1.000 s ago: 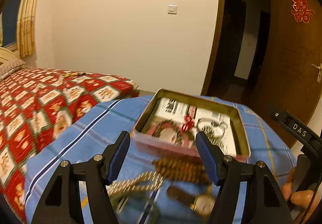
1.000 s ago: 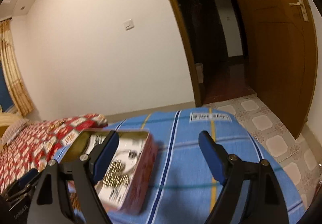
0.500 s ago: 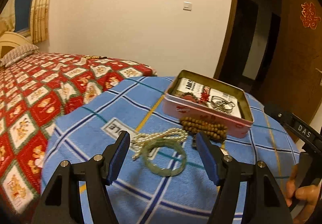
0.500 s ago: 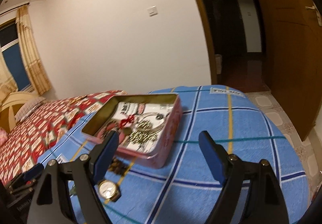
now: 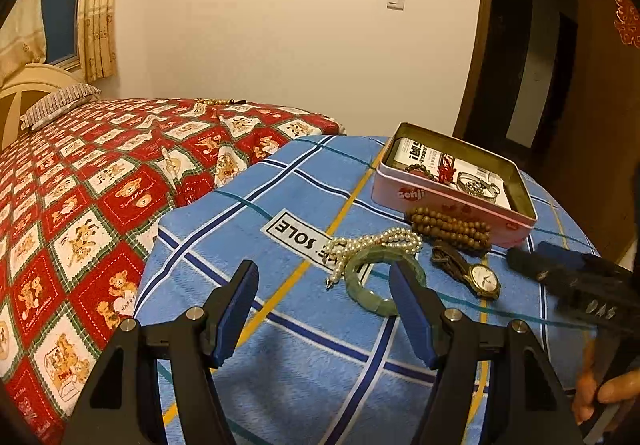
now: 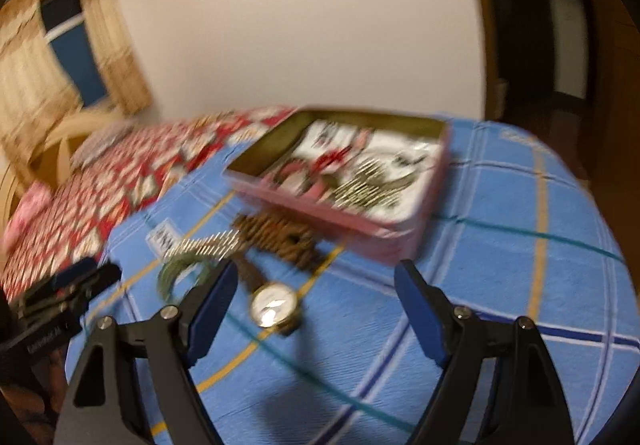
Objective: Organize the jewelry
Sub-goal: 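Withdraw both open tools from the tin back over the jewelry, then grasp the gold wristwatch with the right tool while the left tool grasps the jade bangle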
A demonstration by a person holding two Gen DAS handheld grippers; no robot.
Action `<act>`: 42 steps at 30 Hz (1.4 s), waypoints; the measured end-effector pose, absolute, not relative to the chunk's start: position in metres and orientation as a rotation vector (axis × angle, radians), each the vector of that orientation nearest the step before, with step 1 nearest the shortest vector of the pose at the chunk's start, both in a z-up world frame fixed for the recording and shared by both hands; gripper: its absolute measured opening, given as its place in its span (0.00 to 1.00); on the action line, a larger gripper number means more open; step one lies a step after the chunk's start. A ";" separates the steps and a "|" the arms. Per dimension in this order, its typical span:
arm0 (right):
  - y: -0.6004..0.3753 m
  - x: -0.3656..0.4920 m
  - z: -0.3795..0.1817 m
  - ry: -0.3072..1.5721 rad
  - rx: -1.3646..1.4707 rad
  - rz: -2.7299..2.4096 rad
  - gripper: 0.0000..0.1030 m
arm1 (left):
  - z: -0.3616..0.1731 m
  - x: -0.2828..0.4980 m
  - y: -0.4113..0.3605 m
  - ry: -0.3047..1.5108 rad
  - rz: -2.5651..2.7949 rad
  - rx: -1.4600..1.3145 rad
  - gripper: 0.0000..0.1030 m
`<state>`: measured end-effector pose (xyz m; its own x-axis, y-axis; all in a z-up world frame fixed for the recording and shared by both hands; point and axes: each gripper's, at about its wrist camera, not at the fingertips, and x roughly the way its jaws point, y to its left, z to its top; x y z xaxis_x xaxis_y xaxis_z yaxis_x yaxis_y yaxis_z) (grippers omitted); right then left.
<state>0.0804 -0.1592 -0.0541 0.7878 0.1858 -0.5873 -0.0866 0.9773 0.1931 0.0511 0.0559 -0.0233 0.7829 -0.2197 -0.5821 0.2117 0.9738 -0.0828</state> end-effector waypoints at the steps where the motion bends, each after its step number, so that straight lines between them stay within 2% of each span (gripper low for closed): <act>1: -0.151 0.086 -0.057 0.680 0.134 0.177 0.81 | -0.024 0.051 0.057 0.632 -0.236 -0.016 0.66; 9: -0.114 0.111 -0.075 0.800 -0.038 0.206 0.78 | -0.027 0.052 0.062 0.666 -0.268 -0.044 0.66; 10: -0.111 0.113 -0.079 0.818 -0.053 0.206 0.72 | -0.027 0.052 0.061 0.672 -0.272 -0.041 0.66; 11: -0.107 0.116 -0.084 0.848 -0.077 0.207 0.71 | -0.028 0.052 0.060 0.676 -0.272 -0.039 0.66; 13: -0.101 0.114 -0.084 0.839 -0.118 0.207 0.55 | -0.029 0.053 0.058 0.687 -0.274 -0.031 0.66; 14: -0.100 0.113 -0.084 0.836 -0.136 0.201 0.52 | -0.029 0.053 0.057 0.689 -0.277 -0.028 0.66; 16: -0.100 0.110 -0.083 0.832 -0.142 0.215 0.38 | -0.029 0.053 0.054 0.693 -0.290 -0.022 0.66; 21: -0.112 0.103 -0.080 0.821 -0.066 0.254 0.38 | -0.028 0.053 0.051 0.691 -0.294 -0.034 0.67; 27: -0.121 0.083 -0.057 0.670 -0.005 0.275 0.38 | -0.028 0.059 0.051 0.698 -0.298 -0.094 0.70; 34: -0.140 0.073 -0.035 0.530 0.078 0.224 0.38 | -0.029 0.071 0.025 0.728 -0.330 -0.041 0.74; 42: -0.159 0.072 -0.030 0.495 0.144 0.169 0.38 | -0.052 0.099 -0.004 0.852 -0.255 0.011 0.74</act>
